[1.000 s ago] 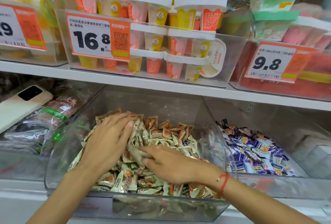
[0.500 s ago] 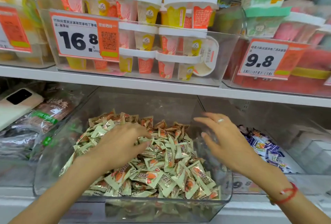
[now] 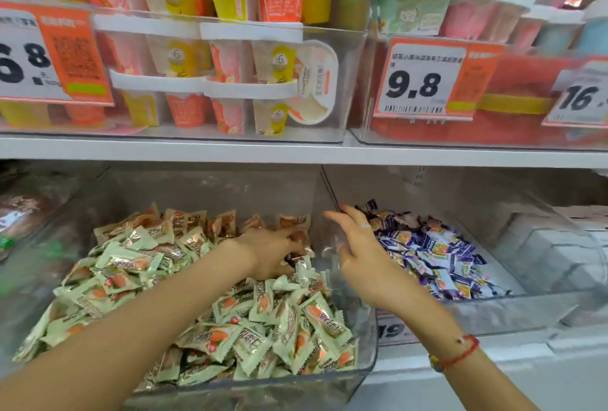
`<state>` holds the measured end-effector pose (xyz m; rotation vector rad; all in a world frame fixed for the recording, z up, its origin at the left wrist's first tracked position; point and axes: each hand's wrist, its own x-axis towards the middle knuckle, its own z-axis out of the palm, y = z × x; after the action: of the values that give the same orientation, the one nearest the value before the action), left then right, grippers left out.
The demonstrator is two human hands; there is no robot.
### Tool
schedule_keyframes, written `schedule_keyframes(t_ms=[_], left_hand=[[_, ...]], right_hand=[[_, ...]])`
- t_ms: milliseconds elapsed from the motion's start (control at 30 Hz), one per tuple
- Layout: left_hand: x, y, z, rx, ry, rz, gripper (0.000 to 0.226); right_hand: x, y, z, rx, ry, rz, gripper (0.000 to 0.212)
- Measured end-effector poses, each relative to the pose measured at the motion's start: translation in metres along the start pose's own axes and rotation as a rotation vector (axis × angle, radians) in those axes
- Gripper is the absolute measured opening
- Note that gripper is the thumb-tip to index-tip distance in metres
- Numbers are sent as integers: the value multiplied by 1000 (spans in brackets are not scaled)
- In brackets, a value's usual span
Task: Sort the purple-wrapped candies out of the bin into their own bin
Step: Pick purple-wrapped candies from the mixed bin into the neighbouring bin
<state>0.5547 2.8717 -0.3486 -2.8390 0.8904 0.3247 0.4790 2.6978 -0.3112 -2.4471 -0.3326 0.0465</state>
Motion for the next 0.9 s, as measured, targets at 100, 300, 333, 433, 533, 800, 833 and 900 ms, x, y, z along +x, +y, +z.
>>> schedule_keyframes(t_ms=[100, 300, 333, 433, 533, 800, 833, 900], left_hand=[[-33, -8, 4, -20, 53, 25, 34], [-106, -23, 7, -22, 110, -15, 35], [-115, -23, 4, -35, 97, -27, 37], [-137, -21, -10, -85, 17, -53, 37], [-156, -23, -33, -162, -141, -81, 32], [-85, -8, -51, -202, 239, -118, 24], [-68, -3, -40, -228, 189, -92, 24], [-44, -1, -16, -227, 31, -90, 28]], right_hand=[[-1, -2, -2, -67, -32, 36, 60], [-2, -7, -4, -171, -43, 97, 57], [-3, -8, -4, -174, -35, 96, 57], [-7, -11, -2, -173, 41, 67, 55], [-12, -12, 1, -222, 156, 26, 49], [-14, -12, 4, -223, 240, 7, 40], [-15, -12, 4, -204, 246, 9, 38], [-15, -12, 4, -178, 250, 5, 35]])
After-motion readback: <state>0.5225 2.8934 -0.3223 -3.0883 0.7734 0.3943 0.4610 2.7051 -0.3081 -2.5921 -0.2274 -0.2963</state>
